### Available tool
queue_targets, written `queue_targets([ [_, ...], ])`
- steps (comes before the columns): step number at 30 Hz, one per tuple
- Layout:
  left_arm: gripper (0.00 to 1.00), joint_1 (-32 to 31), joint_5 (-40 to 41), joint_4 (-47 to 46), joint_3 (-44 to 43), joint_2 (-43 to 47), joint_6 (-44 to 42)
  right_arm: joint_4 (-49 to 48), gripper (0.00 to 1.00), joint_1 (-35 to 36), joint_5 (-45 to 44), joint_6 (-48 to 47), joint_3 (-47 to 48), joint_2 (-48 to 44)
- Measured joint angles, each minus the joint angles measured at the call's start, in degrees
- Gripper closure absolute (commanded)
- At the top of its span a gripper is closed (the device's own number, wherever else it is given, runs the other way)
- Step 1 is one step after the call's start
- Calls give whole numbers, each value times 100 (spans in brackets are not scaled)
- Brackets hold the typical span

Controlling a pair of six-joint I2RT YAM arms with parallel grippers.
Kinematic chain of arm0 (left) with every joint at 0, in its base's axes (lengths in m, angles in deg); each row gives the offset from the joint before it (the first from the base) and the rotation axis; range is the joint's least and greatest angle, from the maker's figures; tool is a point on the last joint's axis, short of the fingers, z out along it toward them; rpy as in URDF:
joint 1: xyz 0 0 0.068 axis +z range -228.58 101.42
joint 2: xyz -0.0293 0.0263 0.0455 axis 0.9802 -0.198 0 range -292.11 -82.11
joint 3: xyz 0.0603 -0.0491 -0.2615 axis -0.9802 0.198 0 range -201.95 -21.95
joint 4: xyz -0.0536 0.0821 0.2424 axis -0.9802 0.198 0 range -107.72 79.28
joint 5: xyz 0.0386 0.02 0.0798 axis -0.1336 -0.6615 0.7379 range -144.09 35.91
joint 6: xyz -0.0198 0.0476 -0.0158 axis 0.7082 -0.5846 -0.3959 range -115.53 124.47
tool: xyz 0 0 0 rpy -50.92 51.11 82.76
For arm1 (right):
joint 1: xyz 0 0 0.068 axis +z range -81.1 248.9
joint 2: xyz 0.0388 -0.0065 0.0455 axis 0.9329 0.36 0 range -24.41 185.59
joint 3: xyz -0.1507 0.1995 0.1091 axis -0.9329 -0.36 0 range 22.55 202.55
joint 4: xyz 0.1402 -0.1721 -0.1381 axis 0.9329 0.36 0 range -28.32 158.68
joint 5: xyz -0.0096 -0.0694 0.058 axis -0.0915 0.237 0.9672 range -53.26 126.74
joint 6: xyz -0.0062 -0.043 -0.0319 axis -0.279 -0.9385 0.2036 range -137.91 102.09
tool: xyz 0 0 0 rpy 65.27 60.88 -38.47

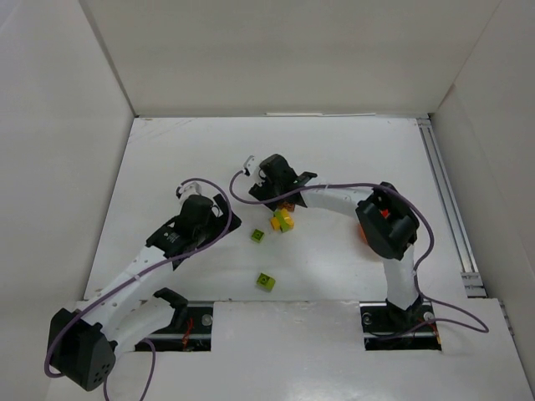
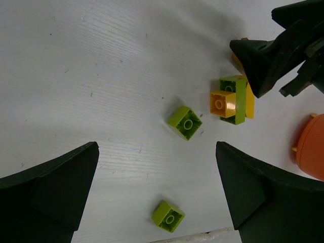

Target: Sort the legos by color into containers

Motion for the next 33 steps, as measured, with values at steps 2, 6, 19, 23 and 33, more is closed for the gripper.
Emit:
queue_targets([
  [2,0,0,2,22,0,-2,0,50,33,-24,-4,-4,85,116],
  [6,0,0,35,35,0,-17,-11,179,35,-149,-17,42,245,256],
  [19,0,0,85,44,0,-103,-13,509,35,-380,315,-157,269,337],
  [23,0,0,87,46,0,-131,-13,520,32,-376,487,-271,256,354],
  [33,0,0,87,2,0,-269,-37,404,25,-369,741,-382,-151,98],
])
